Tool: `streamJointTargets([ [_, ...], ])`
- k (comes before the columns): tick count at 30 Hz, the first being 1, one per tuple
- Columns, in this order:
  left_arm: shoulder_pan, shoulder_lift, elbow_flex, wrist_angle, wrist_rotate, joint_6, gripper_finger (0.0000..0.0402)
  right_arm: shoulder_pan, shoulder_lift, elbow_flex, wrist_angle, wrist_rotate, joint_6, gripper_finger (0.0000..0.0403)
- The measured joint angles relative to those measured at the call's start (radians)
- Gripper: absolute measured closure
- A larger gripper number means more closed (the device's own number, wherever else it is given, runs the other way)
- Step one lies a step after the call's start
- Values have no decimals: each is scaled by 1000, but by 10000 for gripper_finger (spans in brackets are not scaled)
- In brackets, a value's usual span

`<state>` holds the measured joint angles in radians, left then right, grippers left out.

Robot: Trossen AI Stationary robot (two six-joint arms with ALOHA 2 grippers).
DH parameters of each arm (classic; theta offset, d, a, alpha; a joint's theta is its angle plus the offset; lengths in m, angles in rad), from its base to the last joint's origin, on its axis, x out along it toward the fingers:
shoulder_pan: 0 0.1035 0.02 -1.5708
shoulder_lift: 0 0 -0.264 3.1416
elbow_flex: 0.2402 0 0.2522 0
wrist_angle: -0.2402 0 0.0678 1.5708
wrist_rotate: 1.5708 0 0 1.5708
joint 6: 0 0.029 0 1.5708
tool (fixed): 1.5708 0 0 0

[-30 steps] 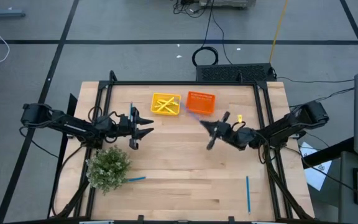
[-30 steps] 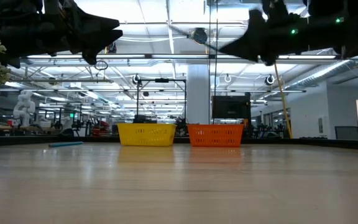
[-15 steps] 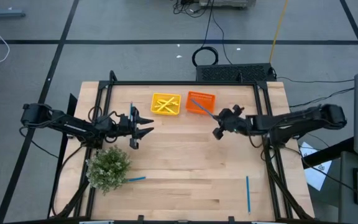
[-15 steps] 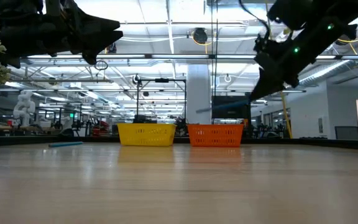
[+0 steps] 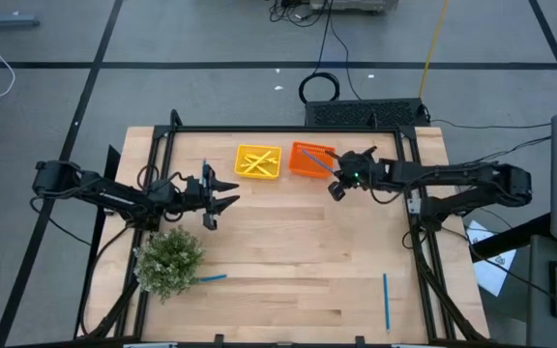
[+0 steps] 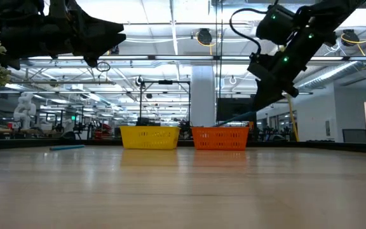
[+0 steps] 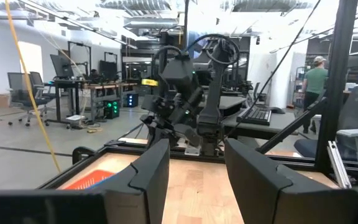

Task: Sort pens & pencils
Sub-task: Put the top right blue pencil into the orange bin

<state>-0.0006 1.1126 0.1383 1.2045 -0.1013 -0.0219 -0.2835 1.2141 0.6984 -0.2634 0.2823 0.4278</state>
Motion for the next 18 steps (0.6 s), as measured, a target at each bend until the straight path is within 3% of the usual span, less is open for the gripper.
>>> streamJointTargets([
  [10,0,0,0,-13,-5,9,243,-68,146,95,-17,-79,6,403],
  [18,0,0,0,-21,-7,17,243,-70,151,97,6,-79,20,392],
])
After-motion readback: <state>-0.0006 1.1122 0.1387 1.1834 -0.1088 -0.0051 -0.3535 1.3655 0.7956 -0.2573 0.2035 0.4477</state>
